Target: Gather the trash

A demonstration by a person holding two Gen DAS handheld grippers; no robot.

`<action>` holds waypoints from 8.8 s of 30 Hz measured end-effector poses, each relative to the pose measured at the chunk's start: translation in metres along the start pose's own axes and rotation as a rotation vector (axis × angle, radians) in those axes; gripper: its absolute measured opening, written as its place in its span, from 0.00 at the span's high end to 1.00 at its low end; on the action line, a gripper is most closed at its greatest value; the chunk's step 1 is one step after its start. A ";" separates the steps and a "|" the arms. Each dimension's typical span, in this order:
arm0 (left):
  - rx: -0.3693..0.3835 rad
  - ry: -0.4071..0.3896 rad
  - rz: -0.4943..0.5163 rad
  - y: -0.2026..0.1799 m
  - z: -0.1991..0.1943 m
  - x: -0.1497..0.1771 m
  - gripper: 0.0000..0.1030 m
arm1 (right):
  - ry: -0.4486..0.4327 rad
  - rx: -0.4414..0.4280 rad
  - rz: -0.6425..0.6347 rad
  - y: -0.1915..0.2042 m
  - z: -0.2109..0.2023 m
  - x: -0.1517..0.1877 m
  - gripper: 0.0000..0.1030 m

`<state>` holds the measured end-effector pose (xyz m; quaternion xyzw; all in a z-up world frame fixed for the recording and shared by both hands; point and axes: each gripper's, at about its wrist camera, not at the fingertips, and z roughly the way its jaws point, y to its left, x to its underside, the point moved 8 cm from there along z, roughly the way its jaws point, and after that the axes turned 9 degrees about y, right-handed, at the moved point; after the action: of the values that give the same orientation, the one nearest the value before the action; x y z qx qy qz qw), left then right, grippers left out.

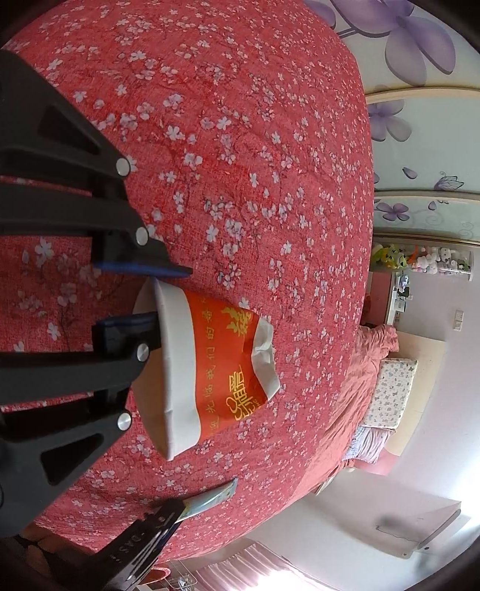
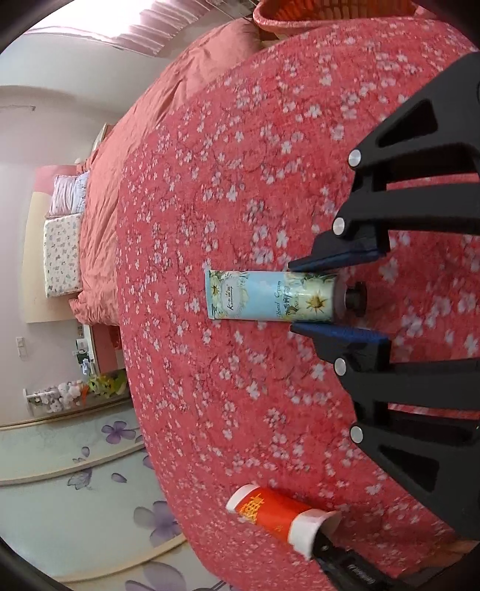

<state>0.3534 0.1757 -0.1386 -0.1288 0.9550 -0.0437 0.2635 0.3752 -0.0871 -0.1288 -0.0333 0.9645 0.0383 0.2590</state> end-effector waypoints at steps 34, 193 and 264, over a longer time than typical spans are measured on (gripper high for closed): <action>0.047 -0.137 0.109 -0.065 -0.062 -0.010 0.93 | -0.143 -0.027 0.082 -0.084 -0.080 0.040 0.74; 0.004 -0.286 0.215 -0.183 -0.182 0.240 0.04 | -0.380 0.460 0.344 -0.210 -0.234 0.230 0.02; 0.034 -0.313 0.224 -0.189 -0.194 0.245 0.04 | -0.380 0.452 0.350 -0.213 -0.232 0.233 0.02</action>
<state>0.0928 -0.0695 -0.0638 -0.0227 0.9098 -0.0097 0.4143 0.0764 -0.3302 -0.0573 0.1988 0.8741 -0.1271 0.4245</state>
